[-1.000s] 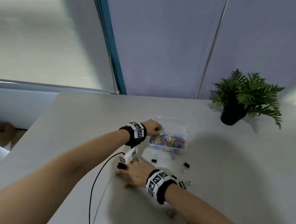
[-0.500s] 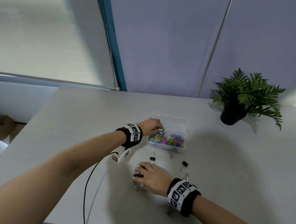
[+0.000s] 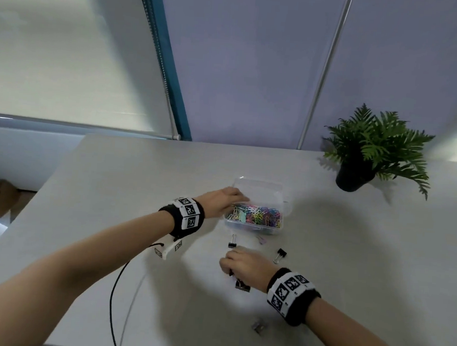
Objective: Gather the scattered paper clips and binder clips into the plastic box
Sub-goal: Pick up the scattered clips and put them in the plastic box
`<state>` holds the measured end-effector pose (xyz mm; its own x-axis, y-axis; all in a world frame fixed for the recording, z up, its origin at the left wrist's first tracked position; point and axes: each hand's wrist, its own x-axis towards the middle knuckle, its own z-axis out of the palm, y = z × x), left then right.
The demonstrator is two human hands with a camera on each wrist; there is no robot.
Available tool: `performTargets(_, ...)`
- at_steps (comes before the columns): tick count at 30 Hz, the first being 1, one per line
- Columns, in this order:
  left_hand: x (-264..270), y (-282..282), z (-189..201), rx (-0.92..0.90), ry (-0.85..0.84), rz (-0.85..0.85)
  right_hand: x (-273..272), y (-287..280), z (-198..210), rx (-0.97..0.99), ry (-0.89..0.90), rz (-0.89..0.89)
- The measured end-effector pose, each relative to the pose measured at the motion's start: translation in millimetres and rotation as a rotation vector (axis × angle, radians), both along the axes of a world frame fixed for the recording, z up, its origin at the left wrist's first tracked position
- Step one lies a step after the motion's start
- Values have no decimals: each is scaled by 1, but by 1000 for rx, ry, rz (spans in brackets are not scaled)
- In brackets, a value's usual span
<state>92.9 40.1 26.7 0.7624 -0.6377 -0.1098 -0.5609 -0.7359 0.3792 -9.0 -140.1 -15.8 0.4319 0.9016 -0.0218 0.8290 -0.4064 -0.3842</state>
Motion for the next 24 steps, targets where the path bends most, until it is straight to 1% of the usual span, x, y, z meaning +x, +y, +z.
performTargets(2,-9,9,6,-116,-54,40,8,-7,3,68,184,-103)
performTargets(4,-23,19,5,-214,-96,92,14,-18,9,188,386,-269)
performTargets(7,-55,26,1,-306,-95,199,20,-42,29,363,553,-521)
performTargets(9,-80,24,-6,-277,-20,232,32,-58,45,420,577,-645)
performTargets(11,-102,18,-16,-218,61,232,54,-71,56,484,521,-738)
performTargets(13,-118,10,-24,-135,132,219,77,-72,65,507,439,-812)
performTargets(15,-125,1,-30,-39,132,188,101,-64,68,464,342,-823)
performTargets(19,-122,-23,-32,165,1,9,144,-36,66,297,208,-778)
performTargets(21,-119,-31,-33,208,-29,-54,154,-24,58,124,192,-747)
performTargets(24,-117,-33,-38,233,-5,-33,150,-17,42,-183,287,-623)
